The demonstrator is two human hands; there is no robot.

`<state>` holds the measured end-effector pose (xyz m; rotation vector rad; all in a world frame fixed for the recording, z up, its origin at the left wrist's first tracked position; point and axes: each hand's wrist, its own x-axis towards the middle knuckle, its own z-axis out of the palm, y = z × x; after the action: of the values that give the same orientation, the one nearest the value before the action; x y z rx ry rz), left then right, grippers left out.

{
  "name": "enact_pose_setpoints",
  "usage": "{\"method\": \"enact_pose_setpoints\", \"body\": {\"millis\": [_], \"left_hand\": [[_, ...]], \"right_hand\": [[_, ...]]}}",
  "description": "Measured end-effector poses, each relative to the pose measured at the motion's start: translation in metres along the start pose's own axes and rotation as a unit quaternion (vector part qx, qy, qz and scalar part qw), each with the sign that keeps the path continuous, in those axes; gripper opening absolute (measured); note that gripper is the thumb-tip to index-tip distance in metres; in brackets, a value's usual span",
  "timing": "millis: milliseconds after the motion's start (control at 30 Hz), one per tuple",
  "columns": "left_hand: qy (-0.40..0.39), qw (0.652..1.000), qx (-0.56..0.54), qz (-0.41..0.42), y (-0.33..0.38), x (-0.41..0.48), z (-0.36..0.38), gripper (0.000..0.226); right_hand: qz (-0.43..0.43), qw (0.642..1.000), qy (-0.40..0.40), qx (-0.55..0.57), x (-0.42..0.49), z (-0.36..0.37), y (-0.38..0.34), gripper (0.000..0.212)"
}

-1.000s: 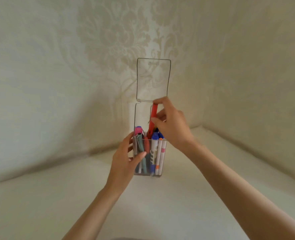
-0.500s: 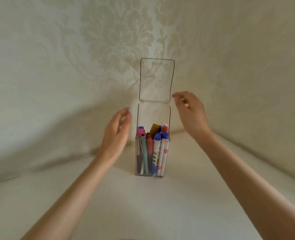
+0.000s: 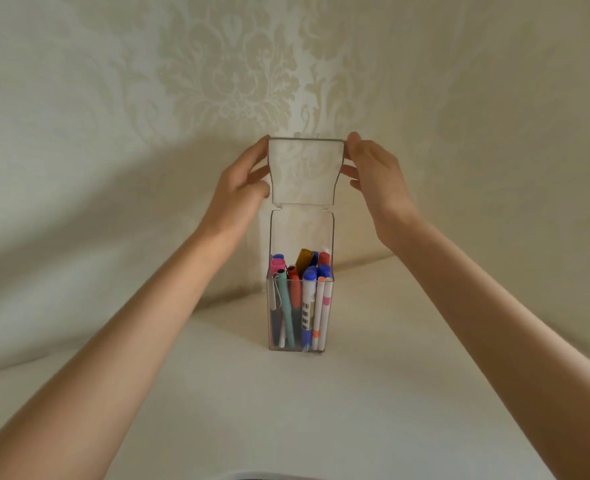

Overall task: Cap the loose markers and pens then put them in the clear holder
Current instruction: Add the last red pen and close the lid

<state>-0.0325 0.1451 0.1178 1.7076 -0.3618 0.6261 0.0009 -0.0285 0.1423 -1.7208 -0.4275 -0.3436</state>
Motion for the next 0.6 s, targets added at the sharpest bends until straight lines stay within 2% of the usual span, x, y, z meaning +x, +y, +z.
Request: {"method": "enact_pose_setpoints", "body": {"millis": [133,233,400,467,533,600], "left_hand": [[0.009,0.998,0.052,0.027,-0.013,-0.056,0.001,0.072],[0.029,0.996,0.084,0.028,-0.027,-0.093,0.009,0.071],[0.032,0.994,0.107,-0.016,-0.054,-0.124,0.019,0.066],[0.021,0.993,0.116,-0.010,-0.063,-0.129,0.020,0.067],[0.018,0.989,0.145,-0.018,-0.075,-0.134,0.024,0.074],[-0.018,0.980,0.193,-0.047,-0.087,-0.139,0.030,0.088]], "right_hand": [[-0.080,0.997,0.007,0.007,-0.061,-0.001,0.021,0.030],[-0.079,0.997,-0.017,0.001,-0.098,0.003,0.045,0.036],[-0.069,0.997,-0.009,-0.017,-0.129,0.022,0.083,0.025],[-0.068,0.997,-0.002,-0.042,-0.129,0.025,0.094,0.032],[-0.033,0.997,-0.006,-0.073,-0.126,0.028,0.104,0.050],[0.015,0.997,-0.040,-0.067,-0.126,0.033,0.114,0.068]]}}
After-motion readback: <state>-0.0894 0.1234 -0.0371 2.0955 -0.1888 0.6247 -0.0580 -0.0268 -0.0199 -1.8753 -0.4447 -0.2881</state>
